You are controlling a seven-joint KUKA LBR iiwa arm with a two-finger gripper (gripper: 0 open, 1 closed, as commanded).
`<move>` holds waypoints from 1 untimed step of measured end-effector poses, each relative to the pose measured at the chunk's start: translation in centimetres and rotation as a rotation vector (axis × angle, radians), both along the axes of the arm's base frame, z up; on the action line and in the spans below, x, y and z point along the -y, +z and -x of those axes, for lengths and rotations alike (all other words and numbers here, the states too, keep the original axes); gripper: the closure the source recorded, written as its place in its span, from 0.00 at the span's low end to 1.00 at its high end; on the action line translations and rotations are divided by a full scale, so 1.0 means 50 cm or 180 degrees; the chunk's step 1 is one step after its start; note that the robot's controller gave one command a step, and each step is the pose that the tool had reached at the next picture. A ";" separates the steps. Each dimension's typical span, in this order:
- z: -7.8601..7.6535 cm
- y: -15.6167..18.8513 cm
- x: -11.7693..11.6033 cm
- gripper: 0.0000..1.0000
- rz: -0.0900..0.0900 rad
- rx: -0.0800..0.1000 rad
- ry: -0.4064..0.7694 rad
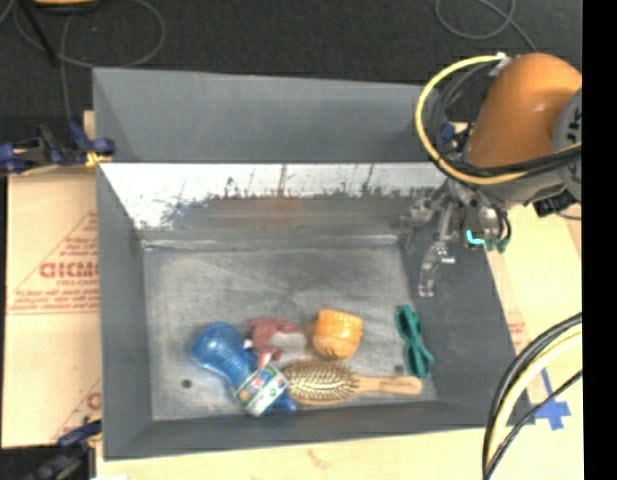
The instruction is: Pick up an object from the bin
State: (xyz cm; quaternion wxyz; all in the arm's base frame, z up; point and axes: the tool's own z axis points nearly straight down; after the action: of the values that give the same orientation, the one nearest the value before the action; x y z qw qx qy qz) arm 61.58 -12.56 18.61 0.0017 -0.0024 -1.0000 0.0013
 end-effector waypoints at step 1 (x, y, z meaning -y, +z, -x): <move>-0.003 0.010 0.000 0.00 0.0005 0.0026 0.0007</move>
Offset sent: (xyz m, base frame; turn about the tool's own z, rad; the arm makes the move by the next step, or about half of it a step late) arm -0.0535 0.0033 -0.0911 -0.2312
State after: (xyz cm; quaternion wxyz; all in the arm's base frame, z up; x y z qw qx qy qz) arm 61.75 -12.54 19.11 -0.0024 -0.0013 -1.0000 0.0021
